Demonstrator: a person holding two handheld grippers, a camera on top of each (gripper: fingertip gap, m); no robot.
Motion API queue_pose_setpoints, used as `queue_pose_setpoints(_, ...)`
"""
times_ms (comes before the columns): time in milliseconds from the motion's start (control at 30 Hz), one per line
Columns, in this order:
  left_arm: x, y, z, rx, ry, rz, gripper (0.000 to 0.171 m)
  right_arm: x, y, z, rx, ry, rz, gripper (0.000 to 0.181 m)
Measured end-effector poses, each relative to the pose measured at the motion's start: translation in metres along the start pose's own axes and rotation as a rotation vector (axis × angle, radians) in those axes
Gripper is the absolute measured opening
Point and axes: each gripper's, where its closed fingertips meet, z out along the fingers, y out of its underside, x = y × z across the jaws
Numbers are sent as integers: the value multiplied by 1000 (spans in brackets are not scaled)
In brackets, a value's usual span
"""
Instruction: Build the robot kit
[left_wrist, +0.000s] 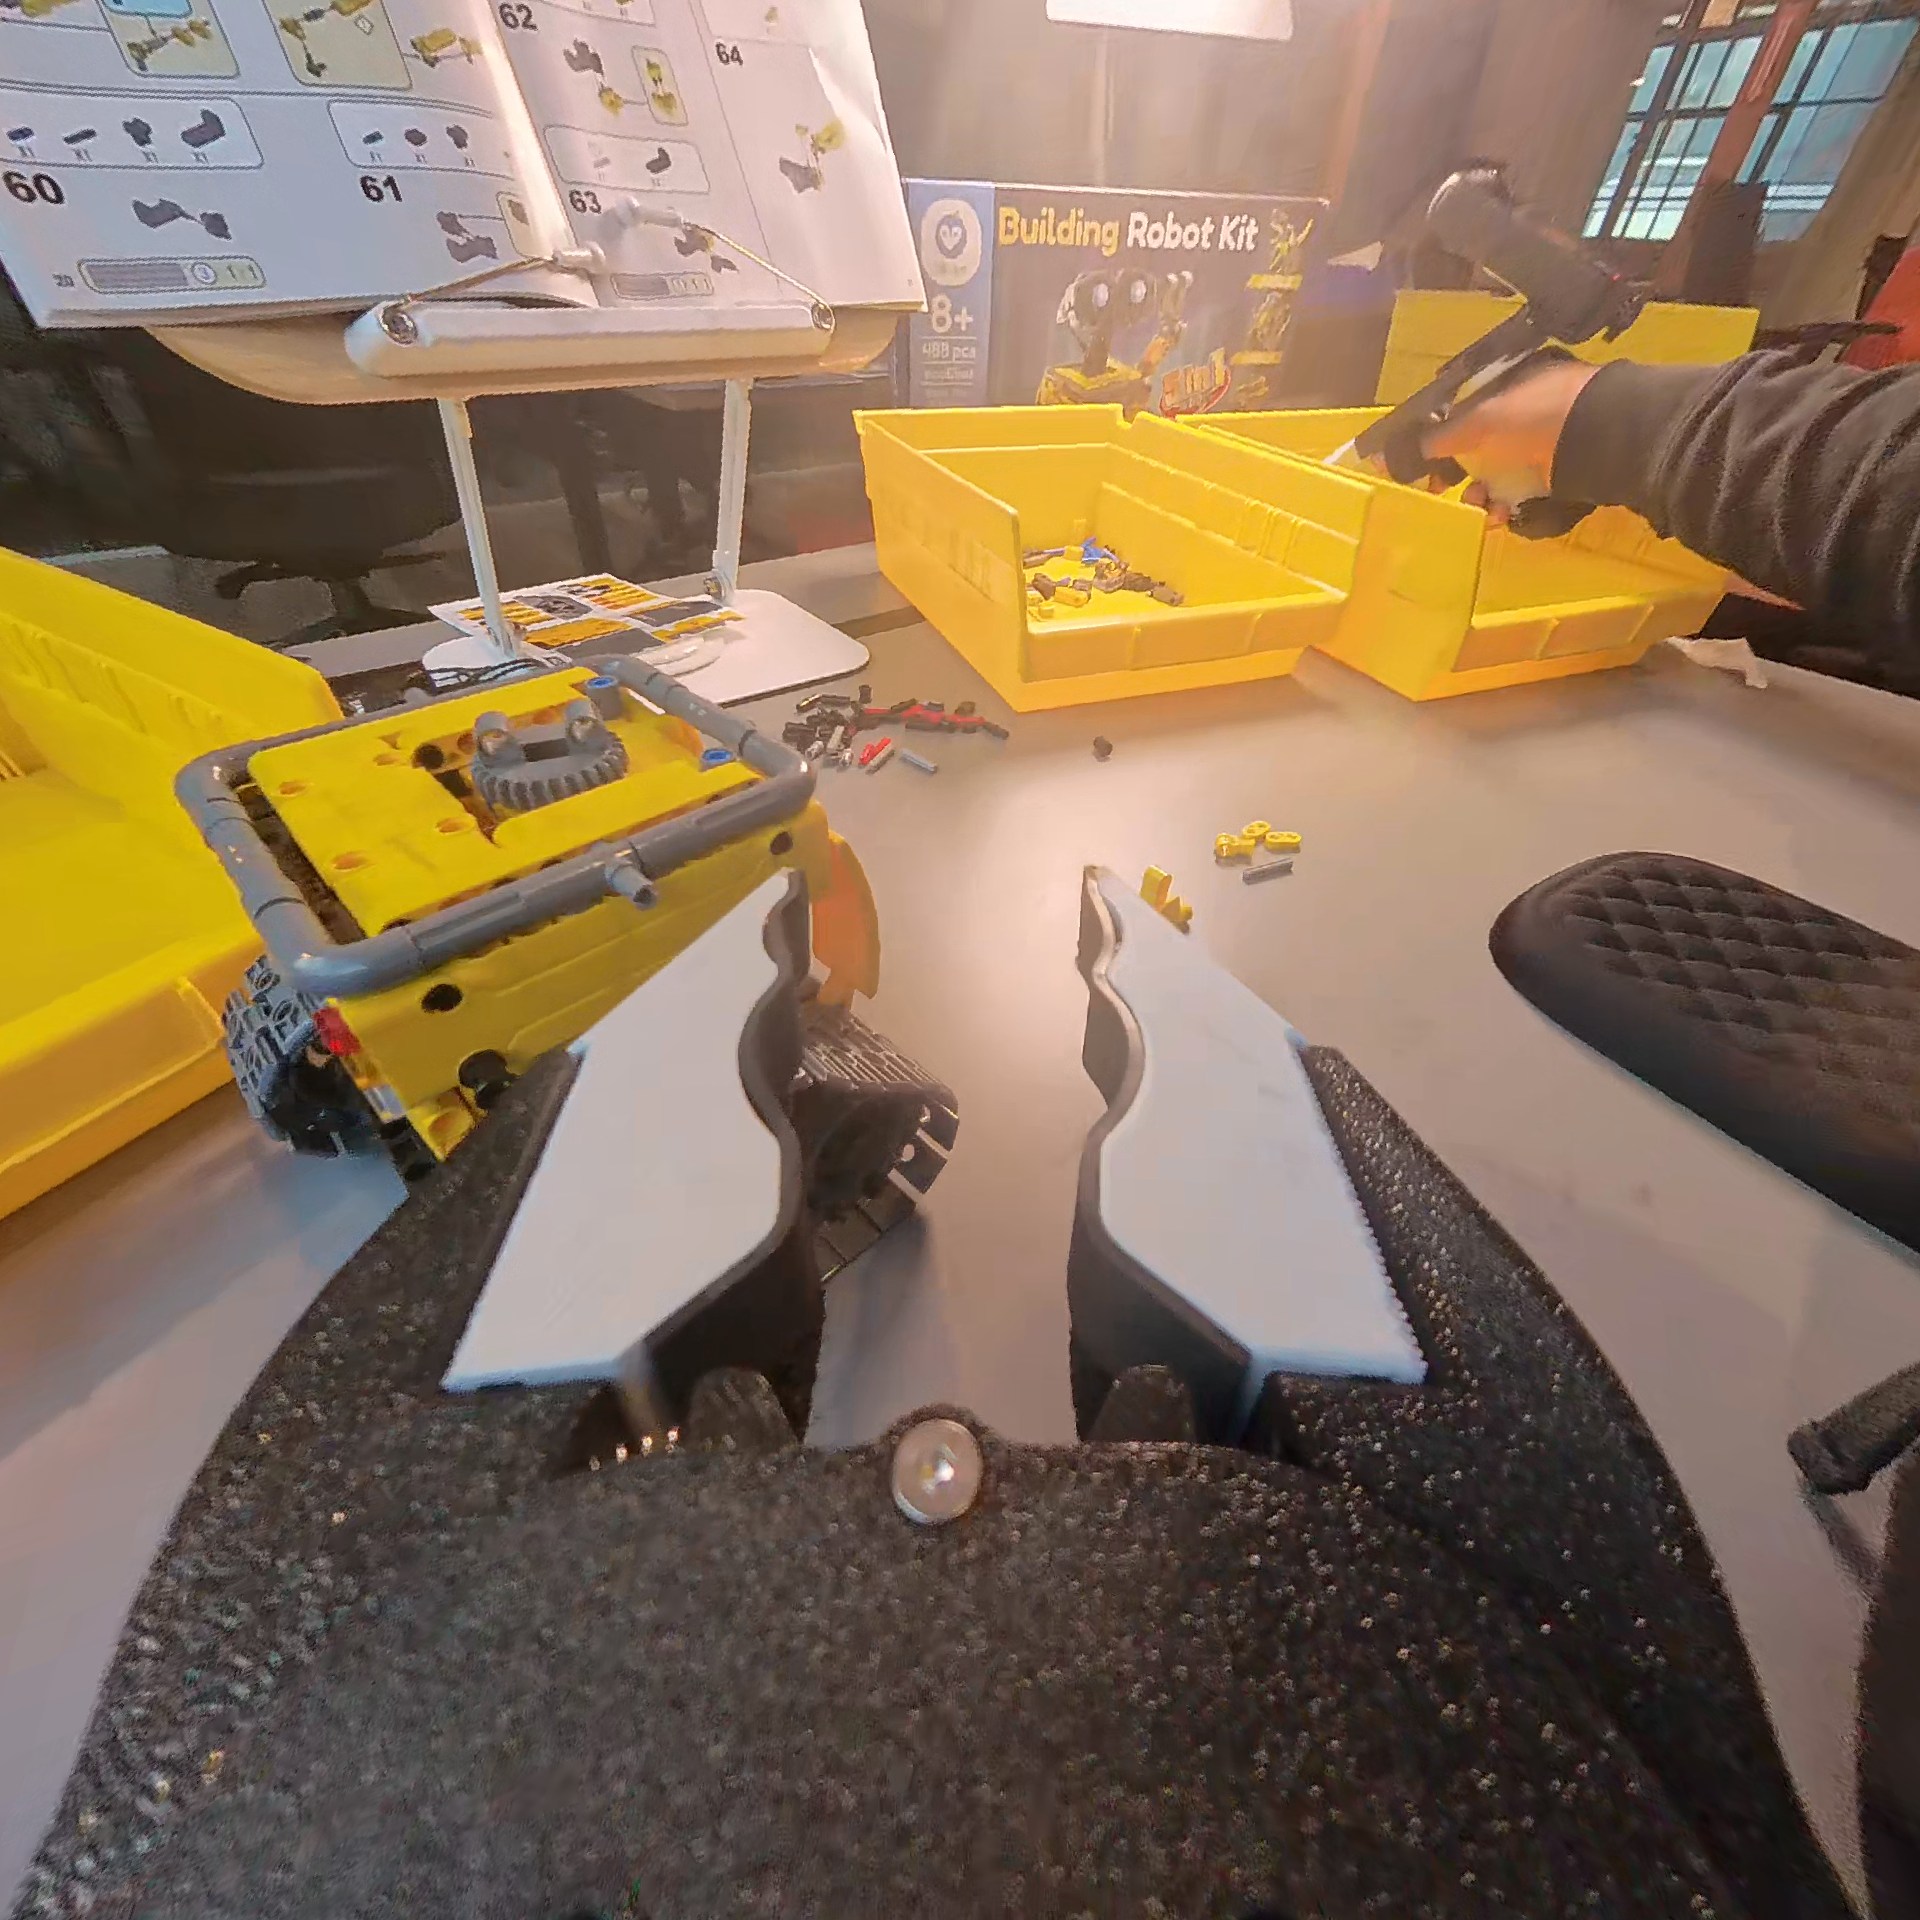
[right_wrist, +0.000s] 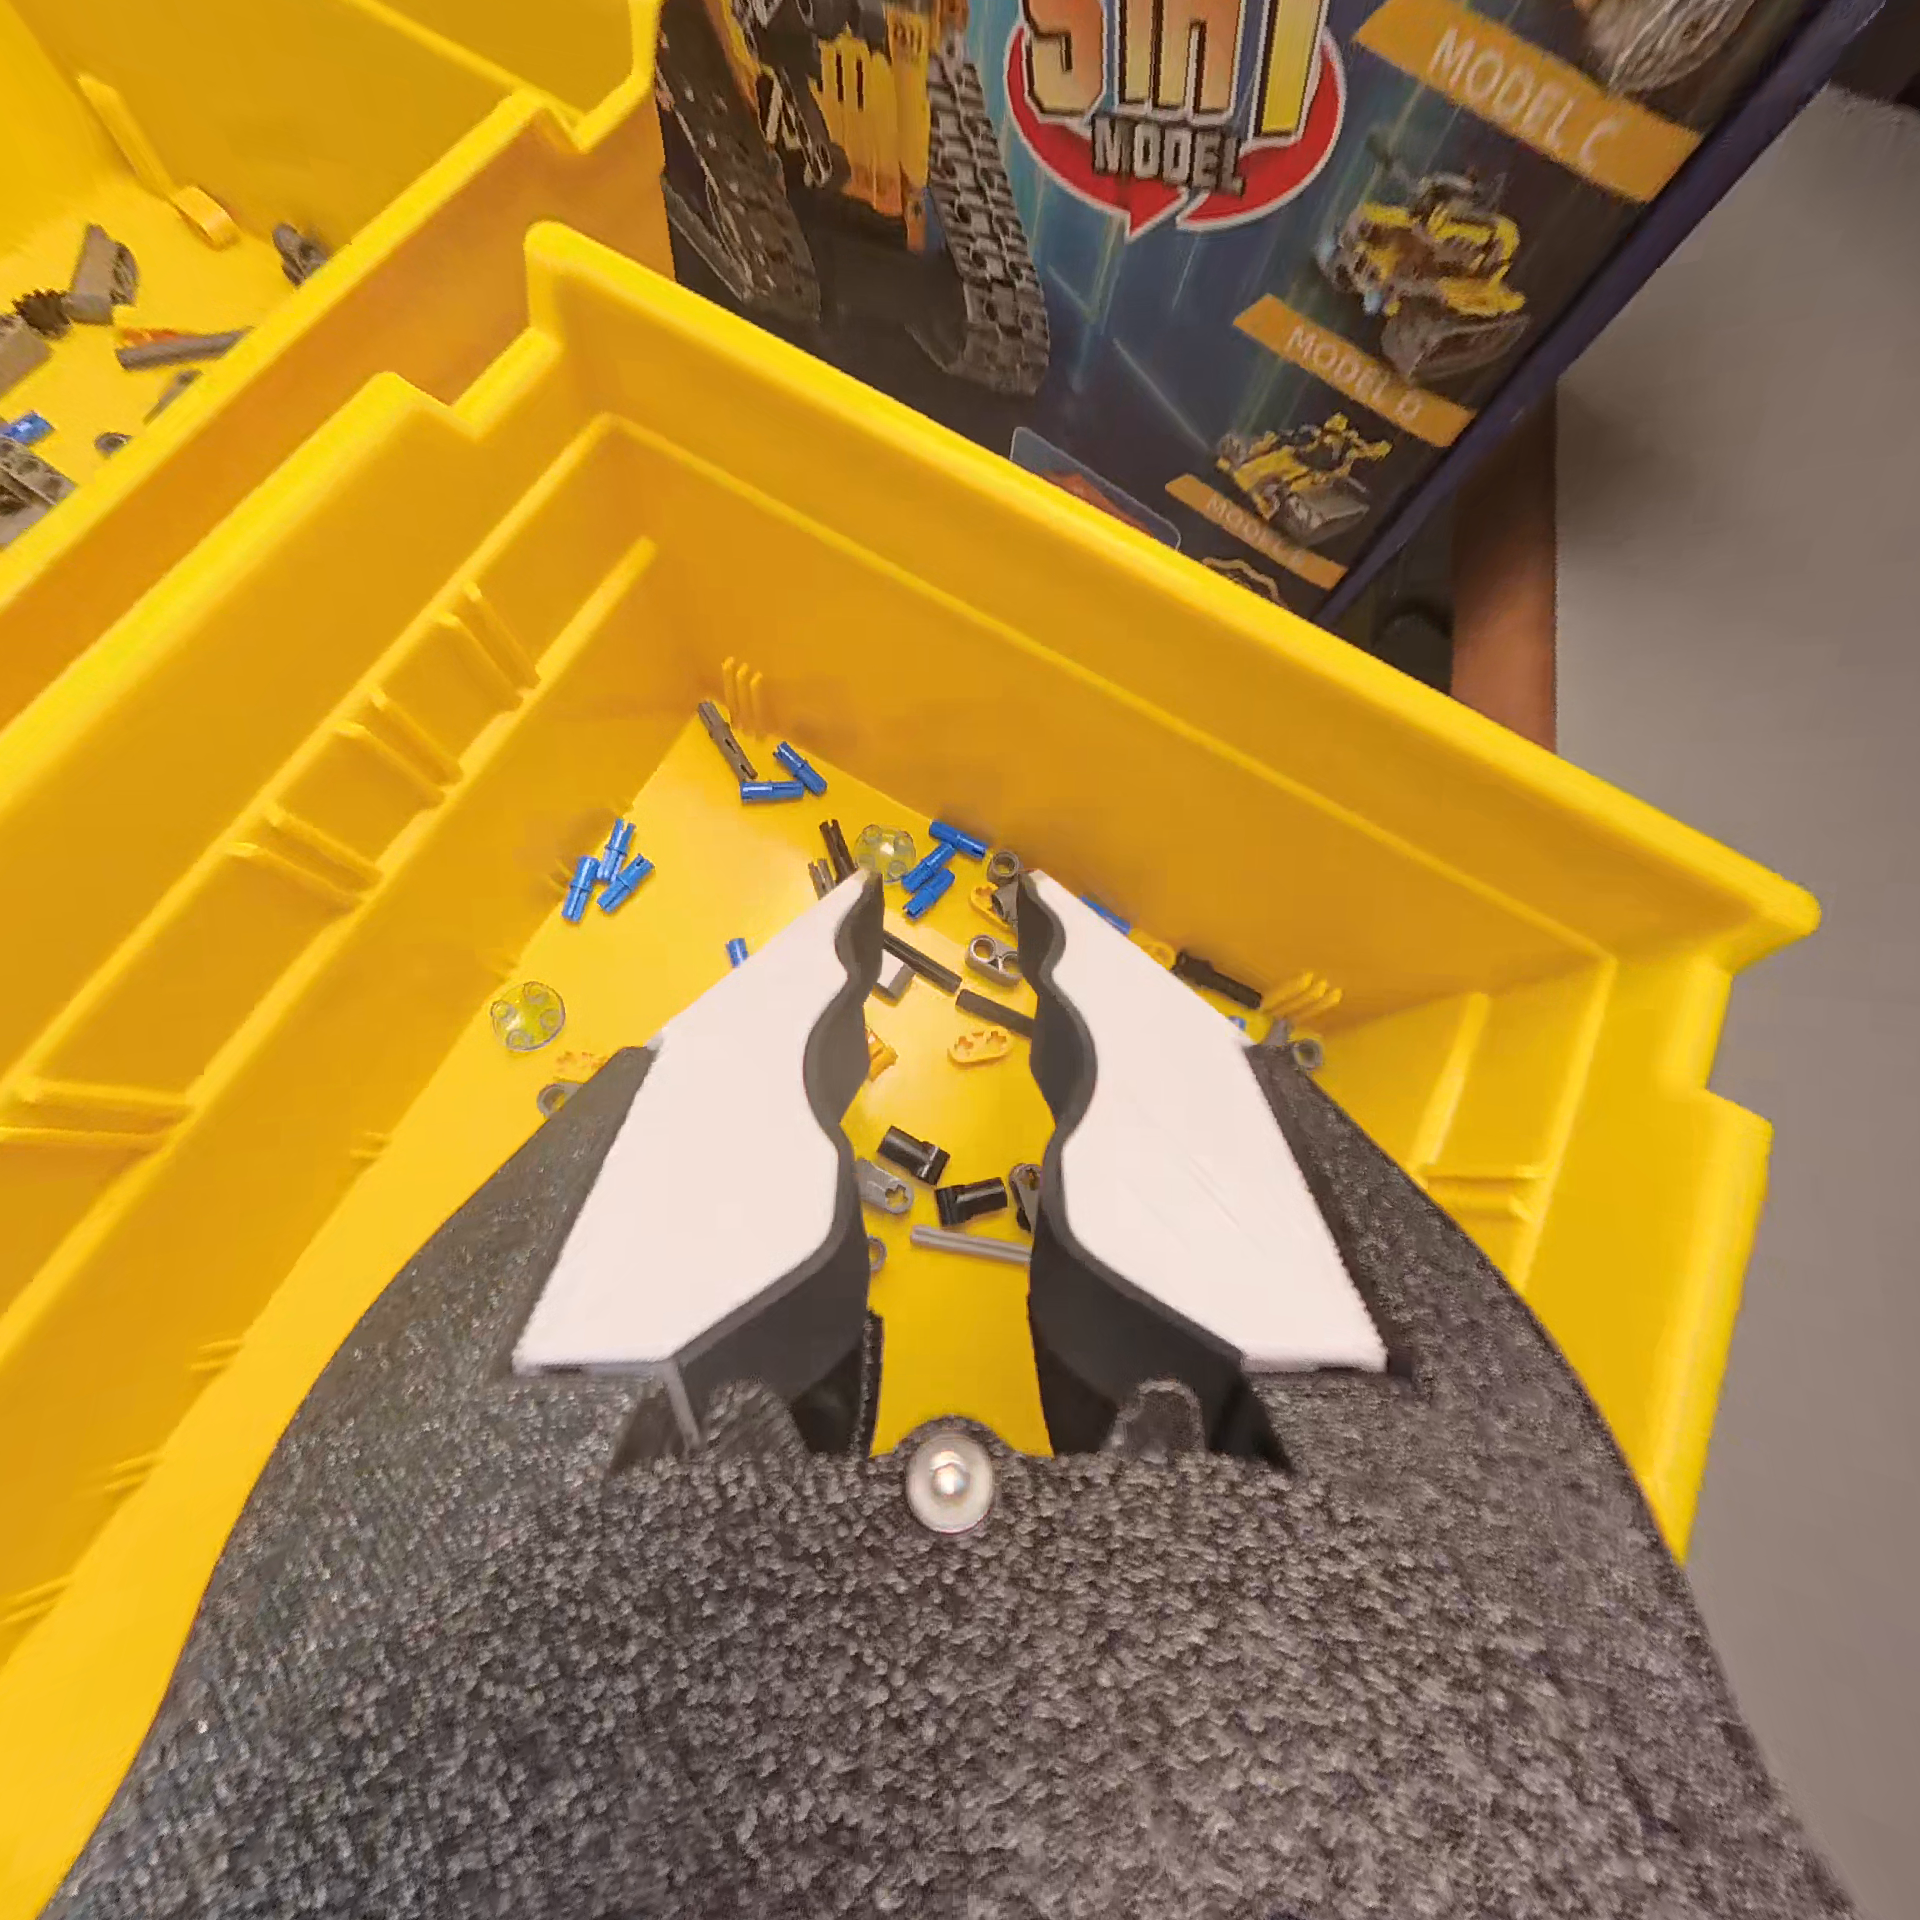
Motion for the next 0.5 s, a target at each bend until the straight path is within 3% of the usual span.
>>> queue_pose_setpoints(133,-2,3,3,-22,-10,-7,51,-15,10,17,-60,-103,-38,13)
queue_pose_setpoints(267,-3,6,5,-40,-24,5,50,-39,26,25,-148,-229,-84,12)
queue_pose_setpoints(500,-1,10,8,-70,-40,42,50,-47,34,27,-166,-278,-95,11)
